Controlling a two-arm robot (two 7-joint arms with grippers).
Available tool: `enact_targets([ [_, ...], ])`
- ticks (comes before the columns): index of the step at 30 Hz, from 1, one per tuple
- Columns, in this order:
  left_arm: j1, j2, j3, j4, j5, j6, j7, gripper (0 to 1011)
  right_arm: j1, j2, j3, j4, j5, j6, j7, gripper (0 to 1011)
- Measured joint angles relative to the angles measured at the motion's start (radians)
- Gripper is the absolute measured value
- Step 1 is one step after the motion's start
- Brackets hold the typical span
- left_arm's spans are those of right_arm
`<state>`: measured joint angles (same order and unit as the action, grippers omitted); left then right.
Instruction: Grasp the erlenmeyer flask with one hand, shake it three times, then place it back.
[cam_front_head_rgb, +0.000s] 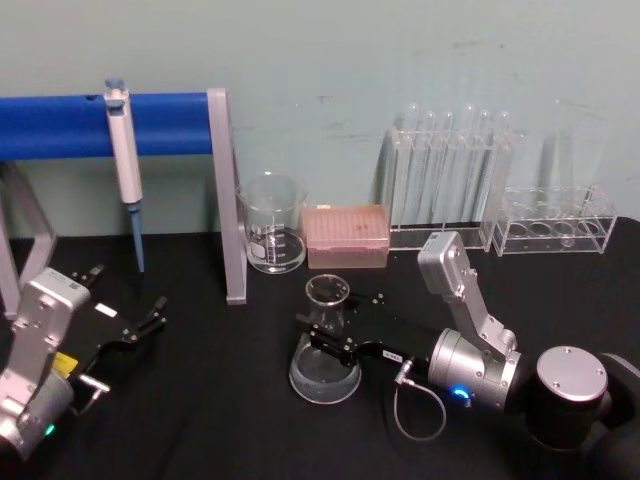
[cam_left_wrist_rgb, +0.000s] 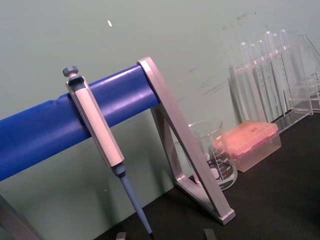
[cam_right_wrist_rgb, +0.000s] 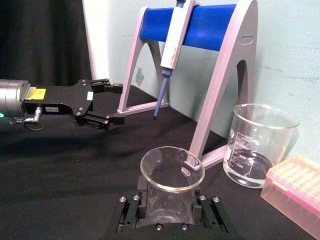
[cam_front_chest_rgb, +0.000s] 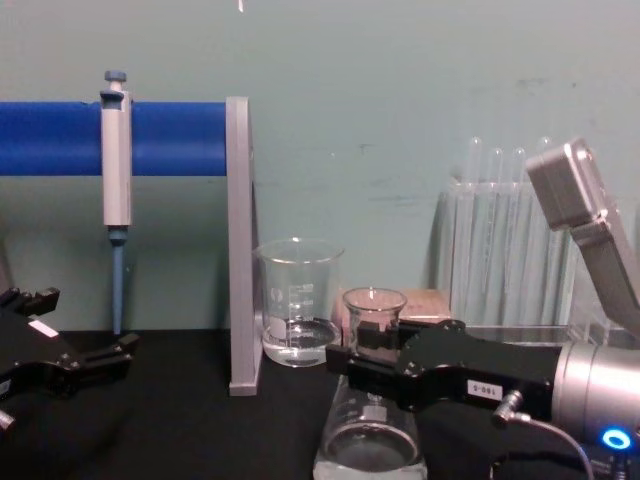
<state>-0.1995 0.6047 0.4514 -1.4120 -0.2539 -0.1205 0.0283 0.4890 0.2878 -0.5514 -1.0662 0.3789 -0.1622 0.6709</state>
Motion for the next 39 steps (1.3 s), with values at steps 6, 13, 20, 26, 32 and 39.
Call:
enact_targets([
  [6, 0.0, 0.0, 0.0, 0.0, 0.0, 0.0, 0.0, 1001, 0.0, 0.0, 0.0, 0.0, 0.0, 0.0, 0.0, 482],
  [13, 0.0, 0.0, 0.0, 0.0, 0.0, 0.0, 0.0, 1001, -0.009, 0.006, 0.01, -0.019, 0.005, 0.011, 0.0, 482],
  [20, 0.0, 0.0, 0.0, 0.0, 0.0, 0.0, 0.0, 1001, -0.02, 0.01, 0.022, -0.049, 0.02, 0.021, -0.008, 481],
  [26, 0.0, 0.0, 0.0, 0.0, 0.0, 0.0, 0.0, 1001, -0.027, 0.013, 0.03, -0.072, 0.027, 0.028, -0.02, 481],
  [32, 0.0, 0.0, 0.0, 0.0, 0.0, 0.0, 0.0, 1001, -0.037, 0.018, 0.042, -0.109, 0.033, 0.041, -0.044, 479],
  [39, 0.0, 0.0, 0.0, 0.0, 0.0, 0.0, 0.0, 1001, -0.053, 0.022, 0.058, -0.152, 0.032, 0.05, -0.086, 478],
])
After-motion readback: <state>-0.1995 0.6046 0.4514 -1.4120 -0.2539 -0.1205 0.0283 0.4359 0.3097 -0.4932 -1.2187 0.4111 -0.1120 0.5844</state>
